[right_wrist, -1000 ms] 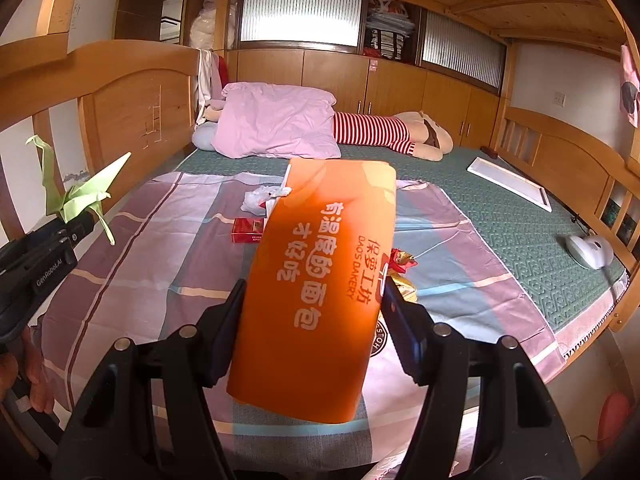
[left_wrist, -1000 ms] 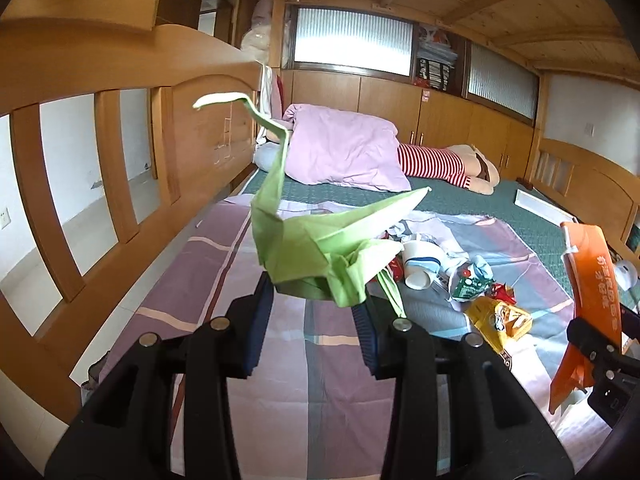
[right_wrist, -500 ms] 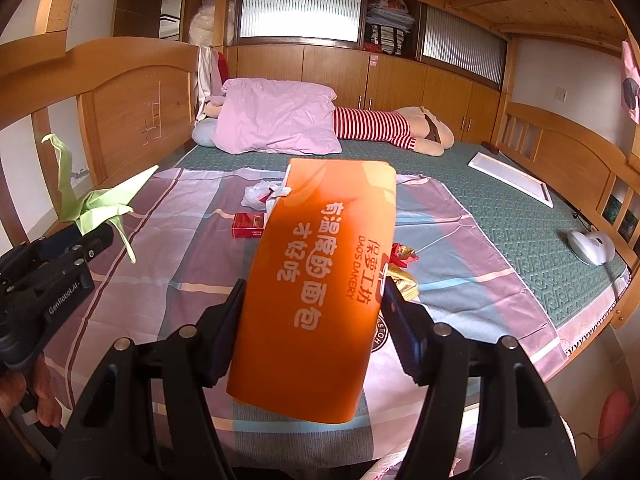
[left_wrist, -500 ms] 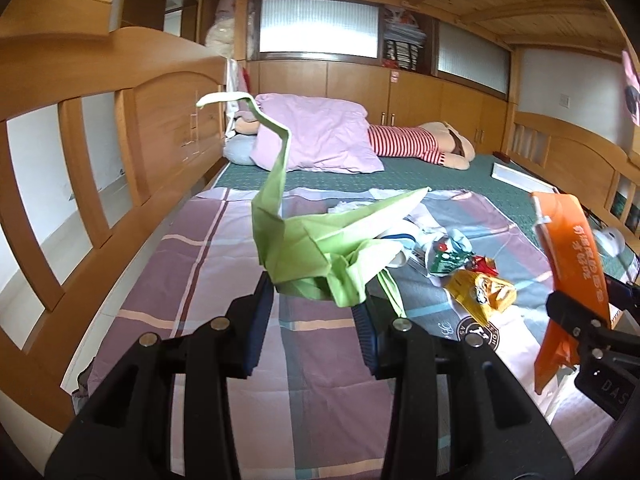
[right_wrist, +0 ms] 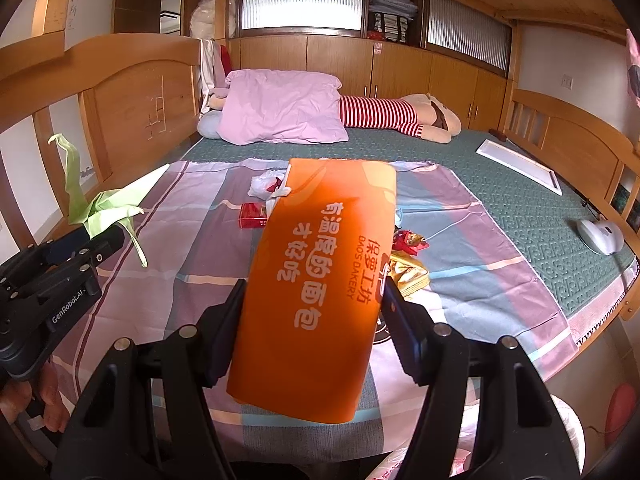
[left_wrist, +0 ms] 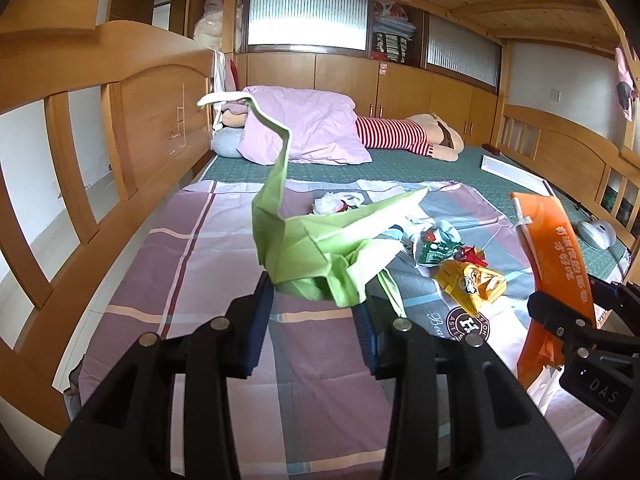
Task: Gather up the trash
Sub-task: 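Lift the green crane and orange bag together off the bed, then drop the crane and orange bag into the wastebasket by opening both grippers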
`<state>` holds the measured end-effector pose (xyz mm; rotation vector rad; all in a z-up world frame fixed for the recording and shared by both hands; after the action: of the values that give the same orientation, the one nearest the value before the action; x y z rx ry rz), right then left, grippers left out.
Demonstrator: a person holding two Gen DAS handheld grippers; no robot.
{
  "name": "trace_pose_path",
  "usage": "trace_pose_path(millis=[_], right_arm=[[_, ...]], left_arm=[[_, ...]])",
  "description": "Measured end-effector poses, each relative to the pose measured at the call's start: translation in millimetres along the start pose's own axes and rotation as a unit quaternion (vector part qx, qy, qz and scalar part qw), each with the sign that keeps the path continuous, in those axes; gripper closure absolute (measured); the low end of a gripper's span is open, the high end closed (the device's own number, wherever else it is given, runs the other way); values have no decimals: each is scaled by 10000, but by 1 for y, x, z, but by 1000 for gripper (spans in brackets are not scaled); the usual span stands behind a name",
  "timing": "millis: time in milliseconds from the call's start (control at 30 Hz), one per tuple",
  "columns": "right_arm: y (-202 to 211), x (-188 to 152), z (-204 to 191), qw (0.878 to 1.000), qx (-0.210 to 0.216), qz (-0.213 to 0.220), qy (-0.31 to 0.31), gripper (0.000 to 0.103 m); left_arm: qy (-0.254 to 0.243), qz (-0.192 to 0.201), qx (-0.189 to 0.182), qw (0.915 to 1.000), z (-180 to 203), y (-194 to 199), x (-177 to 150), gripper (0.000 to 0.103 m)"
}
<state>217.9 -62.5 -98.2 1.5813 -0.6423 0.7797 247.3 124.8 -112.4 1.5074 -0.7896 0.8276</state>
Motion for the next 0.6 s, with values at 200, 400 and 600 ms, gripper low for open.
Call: trace_pose_path(millis=[200,400,600], right_arm=[[2,3,-2,9999,-126,13,55,38],[21,-2,15,9996,-148,-115,193,38],[73,-48,95,9928,-623,-1019,-60,38]], left_arm=[[-115,0,-113,9999,8,2,-1,64],[-175,-138,-468,9987,20,1,-4,64],[-367,-414,-1334,9895,51,7,-14,64]])
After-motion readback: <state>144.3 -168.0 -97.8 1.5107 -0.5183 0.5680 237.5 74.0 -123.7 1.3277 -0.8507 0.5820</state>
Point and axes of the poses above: each gripper's, at about its wrist camera, not at the fingertips, and y roughly against the way its jaws point, z to its right, x to its top, the point moved 5 cm from there along -y, roughly the way its jaws point, and after that the axes turned 11 degrees about x, right-handed, at the moved point
